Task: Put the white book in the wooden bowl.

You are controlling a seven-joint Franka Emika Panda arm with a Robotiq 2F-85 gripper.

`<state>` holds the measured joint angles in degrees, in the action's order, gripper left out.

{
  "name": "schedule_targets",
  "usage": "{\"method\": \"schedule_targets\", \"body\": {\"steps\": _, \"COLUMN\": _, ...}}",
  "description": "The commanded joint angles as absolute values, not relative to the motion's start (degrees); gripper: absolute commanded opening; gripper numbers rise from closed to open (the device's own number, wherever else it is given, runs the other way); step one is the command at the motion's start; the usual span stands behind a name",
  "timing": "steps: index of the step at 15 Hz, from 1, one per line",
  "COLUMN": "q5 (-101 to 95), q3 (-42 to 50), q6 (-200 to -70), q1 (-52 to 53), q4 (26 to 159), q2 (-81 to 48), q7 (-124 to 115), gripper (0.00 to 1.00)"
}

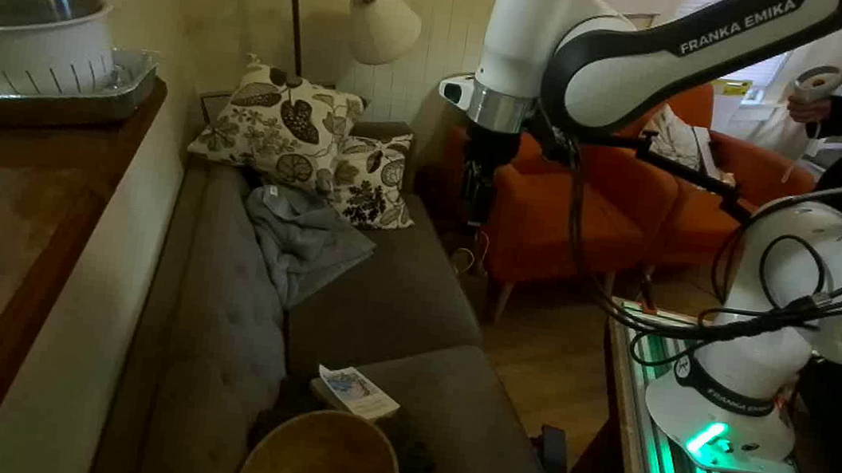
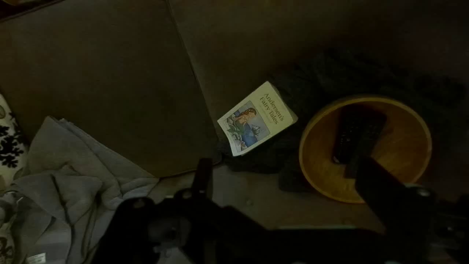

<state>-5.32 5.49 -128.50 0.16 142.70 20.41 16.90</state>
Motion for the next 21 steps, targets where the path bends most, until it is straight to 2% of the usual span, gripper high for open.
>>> {"method": "schedule_targets", "body": {"steps": 1, "q5": -5.21, "q3": 5.23, "q6": -128.38, "q1": -0.10, "q4": 142.62, "q2": 20.40, "q7": 16.97, "gripper": 1.00}}
{"method": "schedule_targets", "body": {"steps": 4, "q5": -3.99, "q3": 5.14, "q6": -128.83, "q1": 0.03, "q4": 142.21, "q2": 19.60, "q7": 15.40, "gripper": 1.00}}
{"method": "schedule_targets", "body": {"steps": 9, "q5": 17.11, "q3": 11.19, "q6": -134.14, "q1": 3.81, "q4": 140.44, "q2": 10.51, "q7": 27.67, "gripper": 1.00}}
{"method": "schedule_targets", "body": {"steps": 12, "q5": 28.86, "q3": 13.54, "q6": -131.39, "q1": 1.99, "q4": 136.46, "q2": 2.19, "q7": 33.26, "gripper": 1.00}}
{"method": "schedule_targets", "body": {"steps": 16, "q5": 27.91, "q3": 10.82, "q6": -134.07, "q1": -3.15, "q4": 128.16, "q2": -11.52, "q7": 22.72, "gripper": 1.00}}
{"method": "schedule_targets", "body": {"steps": 19, "q5": 27.75, "q3": 8.87, "q6": -129.33, "q1": -7.19, "q4": 120.76, "q2": -20.54, "q7": 16.75, "gripper": 1.00}}
{"method": "schedule_targets", "body": {"steps": 20, "q5": 26.26, "q3": 8.72, "q6": -128.61, "q1": -8.28, "q4": 119.58, "q2": -22.58, "q7": 14.25, "gripper": 1.00}}
{"method": "schedule_targets", "body": {"steps": 21, "q5": 25.46, "q3": 7.36, "q6": -132.07, "q1": -8.07, "q4": 124.74, "q2": -17.28, "q7": 17.02, "gripper": 1.00}}
